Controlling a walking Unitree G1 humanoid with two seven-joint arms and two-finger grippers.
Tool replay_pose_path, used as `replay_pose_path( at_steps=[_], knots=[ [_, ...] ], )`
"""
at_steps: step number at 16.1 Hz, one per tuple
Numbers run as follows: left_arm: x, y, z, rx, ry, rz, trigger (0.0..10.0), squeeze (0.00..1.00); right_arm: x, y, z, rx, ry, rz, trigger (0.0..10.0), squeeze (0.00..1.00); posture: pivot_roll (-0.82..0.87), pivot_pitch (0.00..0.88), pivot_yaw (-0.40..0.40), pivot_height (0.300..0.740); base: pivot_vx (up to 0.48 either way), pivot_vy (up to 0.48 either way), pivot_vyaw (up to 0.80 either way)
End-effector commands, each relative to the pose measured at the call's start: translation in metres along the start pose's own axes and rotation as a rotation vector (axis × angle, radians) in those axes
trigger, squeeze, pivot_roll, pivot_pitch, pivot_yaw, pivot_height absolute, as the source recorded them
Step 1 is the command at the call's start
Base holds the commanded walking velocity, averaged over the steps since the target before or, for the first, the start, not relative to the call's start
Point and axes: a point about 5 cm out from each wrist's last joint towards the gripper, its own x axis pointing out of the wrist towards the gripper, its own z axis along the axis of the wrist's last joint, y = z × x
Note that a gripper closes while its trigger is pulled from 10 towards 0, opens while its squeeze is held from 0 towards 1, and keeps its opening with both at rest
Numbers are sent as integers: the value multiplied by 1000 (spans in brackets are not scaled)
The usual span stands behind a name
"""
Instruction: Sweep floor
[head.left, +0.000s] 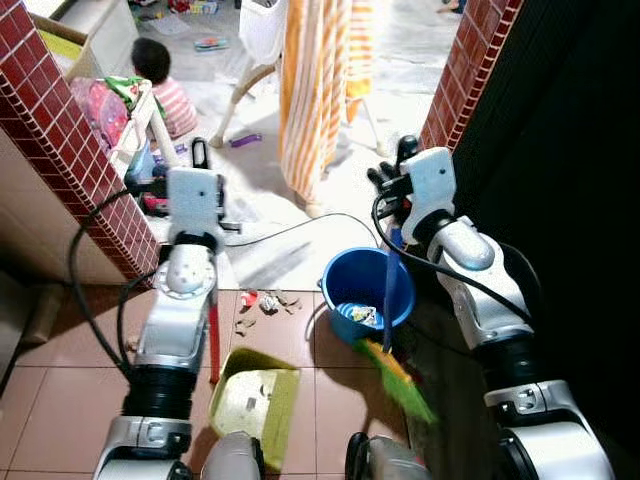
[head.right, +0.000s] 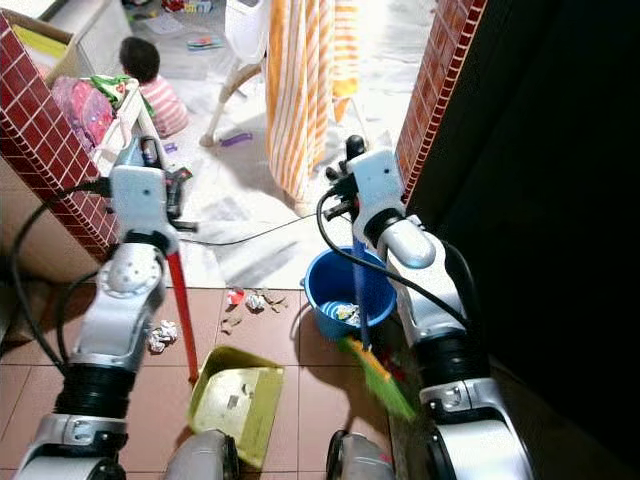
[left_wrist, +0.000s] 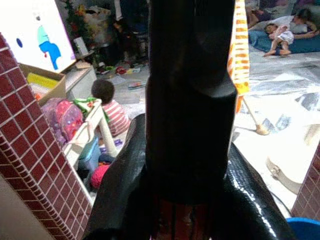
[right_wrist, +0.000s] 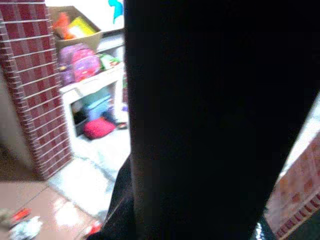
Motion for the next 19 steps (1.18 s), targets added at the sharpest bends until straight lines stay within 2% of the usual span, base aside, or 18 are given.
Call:
replay_pose_path(
  at_steps=[1,3,5,7,8,9,11,14,16,18,19],
  knots=[
    [-2,-3,0,20,-12,-18,10000,0,2,-3,21,-15,-47,34,10000,0,-18,97,-11,740,0,0,0],
    [-4,-8,-3,11,1,-31,10000,0,1,-4,24,-23,-14,105,10000,0,-24,98,-12,740,0,0,0],
    [-5,-12,-6,9,12,-49,10000,0,-2,-5,27,-73,13,193,10000,0,-25,98,-13,740,0,0,0],
    [-6,-14,-7,2,20,-58,10000,0,-10,-8,25,-183,107,308,10000,0,-27,99,-12,740,0,0,0],
    [-7,-15,-9,4,26,-61,10000,0,-13,-12,24,-234,127,313,10000,0,-27,99,-12,740,0,0,0],
    [-9,-16,-11,-1,36,-67,10000,0,-15,-17,26,-217,127,291,10000,0,-35,101,-10,740,0,0,0],
    [-9,-19,-13,-1,46,-77,10000,0,-15,-22,26,-251,140,269,10000,0,-35,101,-10,740,0,0,0],
    [-10,-23,-13,-5,49,-87,10000,0,-9,-25,21,-228,101,155,10000,0,-37,103,-10,740,0,0,0],
    [-10,-20,-18,-5,71,-71,10000,0,-7,-30,8,-170,52,-41,10000,0,-37,104,-11,740,0,0,0],
    [-9,-15,-21,14,78,-43,10000,0,-8,-28,-7,-48,35,-189,10000,0,-11,109,-19,740,0,0,0],
    [-9,-11,-25,21,92,-25,10000,0,-8,-25,-11,-49,17,-242,10000,0,-4,110,-20,740,0,0,0]
  ],
)
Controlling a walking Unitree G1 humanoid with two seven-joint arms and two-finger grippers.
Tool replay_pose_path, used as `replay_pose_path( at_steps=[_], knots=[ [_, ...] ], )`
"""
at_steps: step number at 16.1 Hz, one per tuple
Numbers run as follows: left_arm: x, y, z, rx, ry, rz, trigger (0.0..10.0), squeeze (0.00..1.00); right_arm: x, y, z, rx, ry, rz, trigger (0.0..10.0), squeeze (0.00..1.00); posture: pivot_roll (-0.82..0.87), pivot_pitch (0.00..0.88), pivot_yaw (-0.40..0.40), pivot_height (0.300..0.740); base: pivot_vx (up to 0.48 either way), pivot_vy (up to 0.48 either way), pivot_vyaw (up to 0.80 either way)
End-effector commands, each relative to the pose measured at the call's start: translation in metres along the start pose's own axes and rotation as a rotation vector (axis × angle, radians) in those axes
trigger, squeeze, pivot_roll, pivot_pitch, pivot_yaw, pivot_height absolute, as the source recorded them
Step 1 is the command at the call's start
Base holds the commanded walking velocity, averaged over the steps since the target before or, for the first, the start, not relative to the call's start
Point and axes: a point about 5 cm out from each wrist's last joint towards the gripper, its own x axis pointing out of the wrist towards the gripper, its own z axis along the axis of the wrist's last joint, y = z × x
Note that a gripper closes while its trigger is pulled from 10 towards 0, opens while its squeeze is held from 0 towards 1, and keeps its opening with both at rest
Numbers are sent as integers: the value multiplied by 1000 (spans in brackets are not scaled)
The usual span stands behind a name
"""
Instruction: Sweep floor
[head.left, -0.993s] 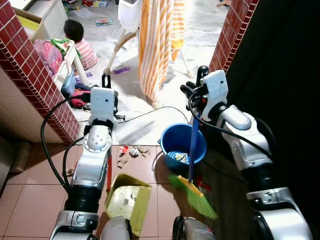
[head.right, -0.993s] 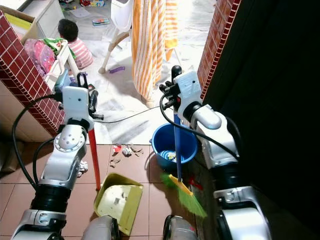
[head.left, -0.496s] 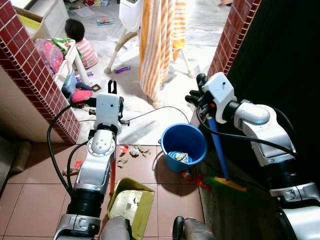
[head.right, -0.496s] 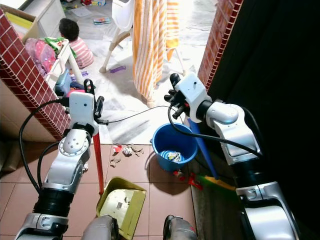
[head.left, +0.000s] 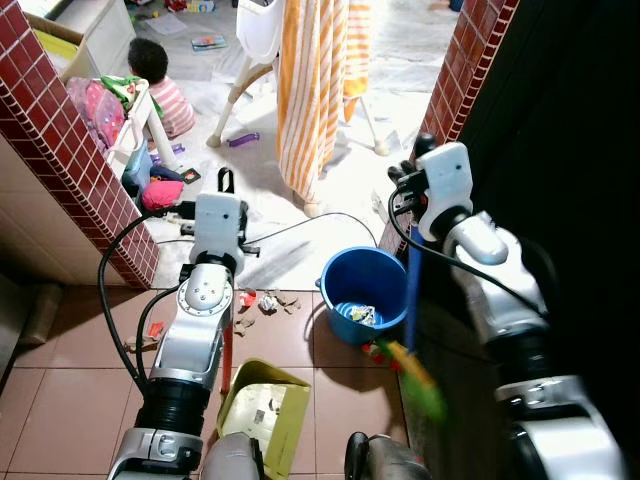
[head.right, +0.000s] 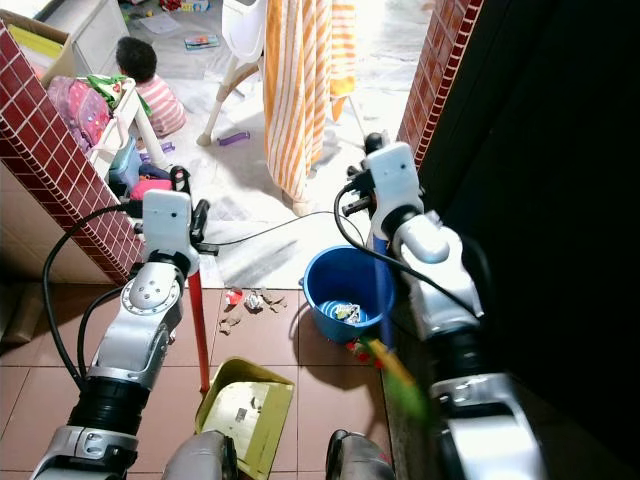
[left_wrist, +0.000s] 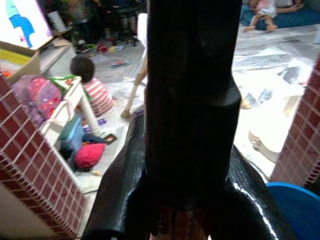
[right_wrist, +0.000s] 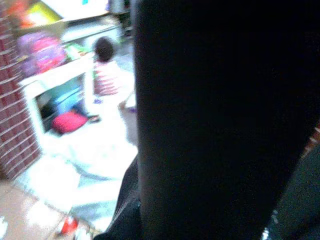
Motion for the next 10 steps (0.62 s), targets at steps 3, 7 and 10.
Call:
replay_pose_path(
  at_steps=[3,7,10],
  knots=[
    [0,14,-7,33,21,53,10000,0,4,11,-12,107,-11,-120,10000,0,8,114,-22,740,0,0,0],
    [1,16,-7,24,23,62,10000,0,13,37,-7,362,1,-8,10000,0,12,112,-27,740,0,0,0],
    [3,20,-10,56,38,94,10000,0,13,56,16,479,-56,216,10000,0,2,112,-25,740,0,0,0]
  ],
)
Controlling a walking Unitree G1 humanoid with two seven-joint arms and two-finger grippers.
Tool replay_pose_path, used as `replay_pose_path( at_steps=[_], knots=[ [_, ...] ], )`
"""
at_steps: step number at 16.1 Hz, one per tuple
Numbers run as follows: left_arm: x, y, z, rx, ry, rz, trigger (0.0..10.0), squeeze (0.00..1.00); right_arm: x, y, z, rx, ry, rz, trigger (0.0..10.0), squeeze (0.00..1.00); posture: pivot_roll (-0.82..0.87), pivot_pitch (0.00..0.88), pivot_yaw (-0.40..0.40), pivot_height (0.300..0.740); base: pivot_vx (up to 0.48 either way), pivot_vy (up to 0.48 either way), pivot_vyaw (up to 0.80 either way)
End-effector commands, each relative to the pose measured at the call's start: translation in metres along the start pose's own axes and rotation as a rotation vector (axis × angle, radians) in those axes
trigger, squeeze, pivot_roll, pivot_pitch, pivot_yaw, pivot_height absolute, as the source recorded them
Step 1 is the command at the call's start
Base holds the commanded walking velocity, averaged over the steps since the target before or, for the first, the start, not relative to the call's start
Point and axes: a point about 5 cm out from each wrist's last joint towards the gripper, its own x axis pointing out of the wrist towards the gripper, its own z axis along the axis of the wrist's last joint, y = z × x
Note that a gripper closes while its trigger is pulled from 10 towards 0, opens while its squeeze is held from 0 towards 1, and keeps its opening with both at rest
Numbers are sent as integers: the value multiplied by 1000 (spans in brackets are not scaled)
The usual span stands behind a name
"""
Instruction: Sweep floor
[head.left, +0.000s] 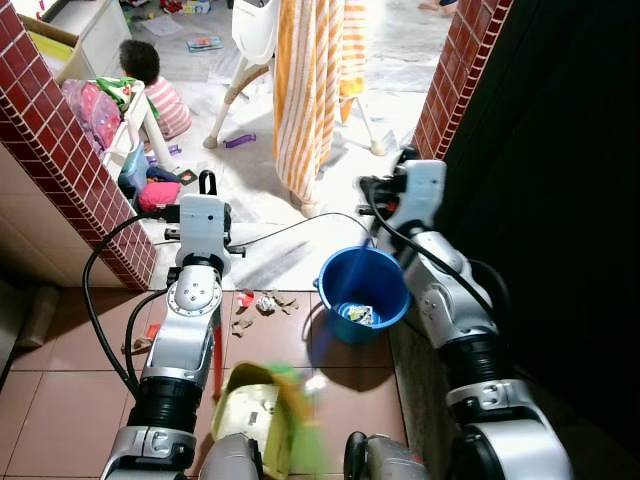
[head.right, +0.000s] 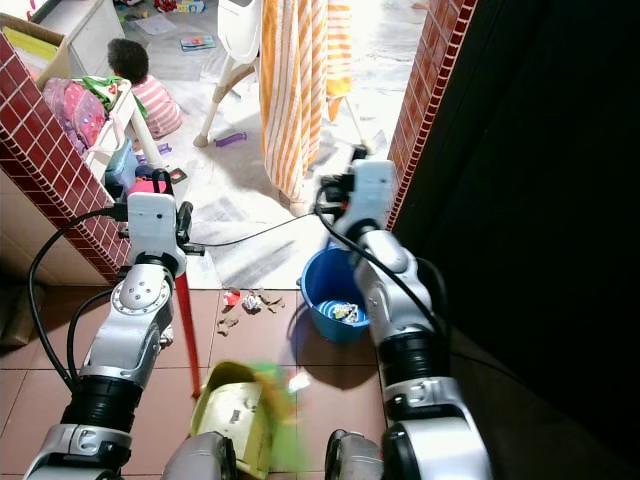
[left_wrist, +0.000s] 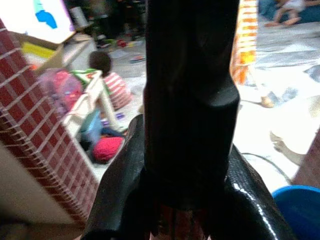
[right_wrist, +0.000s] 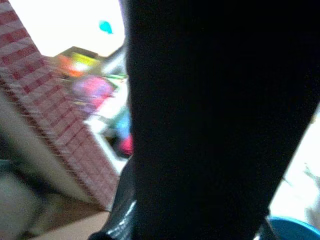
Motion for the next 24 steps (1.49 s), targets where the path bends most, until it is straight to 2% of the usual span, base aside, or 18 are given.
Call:
replay_pose_path(
  at_steps=[1,3,4,6,7,9,24],
  knots=[
    [1,7,-4,54,18,23,10000,0,1,10,13,8,-38,84,10000,0,-1,113,-25,740,0,0,0],
    [1,13,-8,66,39,65,10000,0,-1,13,29,-133,-109,115,10000,0,-5,112,-25,740,0,0,0],
    [1,20,-10,77,47,108,10000,0,-2,12,40,-231,-164,109,10000,0,-7,113,-25,740,0,0,0],
    [2,23,-10,74,49,130,10000,0,-5,10,49,-303,-196,89,10000,0,-11,115,-30,740,0,0,0],
    [1,23,-12,39,58,136,10000,0,-6,5,47,-304,-191,66,10000,0,-9,115,-35,740,0,0,0],
    [0,19,-12,30,57,119,10000,0,-8,-3,37,-305,-157,12,10000,0,-7,114,-37,740,0,127,0],
    [-1,7,-9,50,43,35,10000,0,-6,0,29,-384,-170,-2,10000,0,6,106,-25,740,0,448,0]
  ],
)
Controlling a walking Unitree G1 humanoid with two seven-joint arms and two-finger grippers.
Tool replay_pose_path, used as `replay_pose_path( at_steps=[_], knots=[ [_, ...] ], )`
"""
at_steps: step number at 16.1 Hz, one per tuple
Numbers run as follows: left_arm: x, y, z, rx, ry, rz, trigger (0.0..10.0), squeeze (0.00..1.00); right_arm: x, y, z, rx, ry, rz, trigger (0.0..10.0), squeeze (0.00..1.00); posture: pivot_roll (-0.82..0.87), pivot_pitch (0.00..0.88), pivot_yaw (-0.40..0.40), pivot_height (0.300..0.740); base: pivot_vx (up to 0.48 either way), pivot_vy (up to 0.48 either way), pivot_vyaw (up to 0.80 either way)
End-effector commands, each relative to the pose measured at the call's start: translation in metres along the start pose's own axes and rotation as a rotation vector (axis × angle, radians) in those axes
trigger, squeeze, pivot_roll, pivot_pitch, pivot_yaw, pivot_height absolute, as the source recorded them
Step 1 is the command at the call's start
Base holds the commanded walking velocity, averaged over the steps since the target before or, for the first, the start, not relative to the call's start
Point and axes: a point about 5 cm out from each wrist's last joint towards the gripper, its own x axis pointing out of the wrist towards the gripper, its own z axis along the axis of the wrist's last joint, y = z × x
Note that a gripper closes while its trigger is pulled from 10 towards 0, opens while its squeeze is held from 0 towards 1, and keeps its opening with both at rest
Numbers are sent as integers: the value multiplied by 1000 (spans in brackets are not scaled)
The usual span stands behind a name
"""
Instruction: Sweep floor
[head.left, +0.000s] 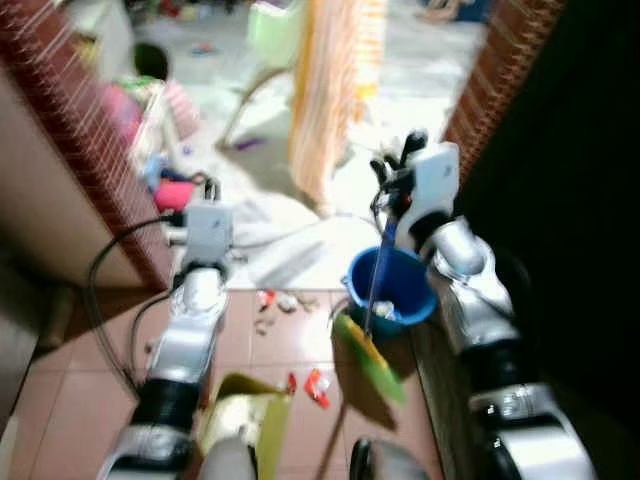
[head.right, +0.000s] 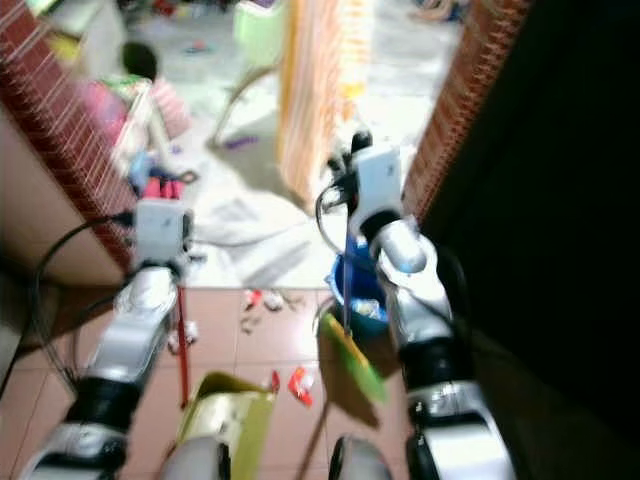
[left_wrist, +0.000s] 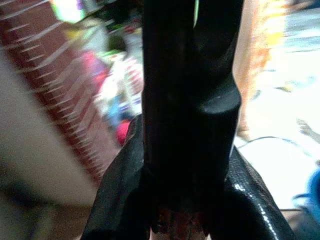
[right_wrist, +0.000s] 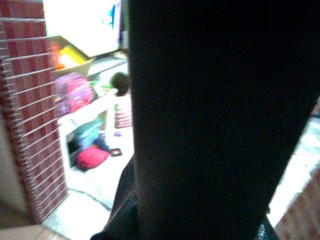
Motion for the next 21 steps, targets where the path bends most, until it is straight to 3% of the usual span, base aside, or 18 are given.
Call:
replay_pose_path(
  at_steps=[1,10,15,21],
  knots=[
    [1,-2,5,19,-18,-13,10000,0,5,5,15,2,-78,11,10000,0,6,106,-23,740,0,480,0],
    [3,-3,13,21,-30,-20,10000,0,8,8,13,-28,-77,8,10000,0,29,122,-19,740,0,467,0],
    [2,0,22,47,-53,-3,10000,0,15,6,26,-78,-116,-15,10000,0,43,153,-26,740,0,0,0],
    [4,2,7,43,-10,-12,10000,0,8,-17,27,-183,-130,-229,10000,0,35,130,-30,740,0,0,0]
  ],
)
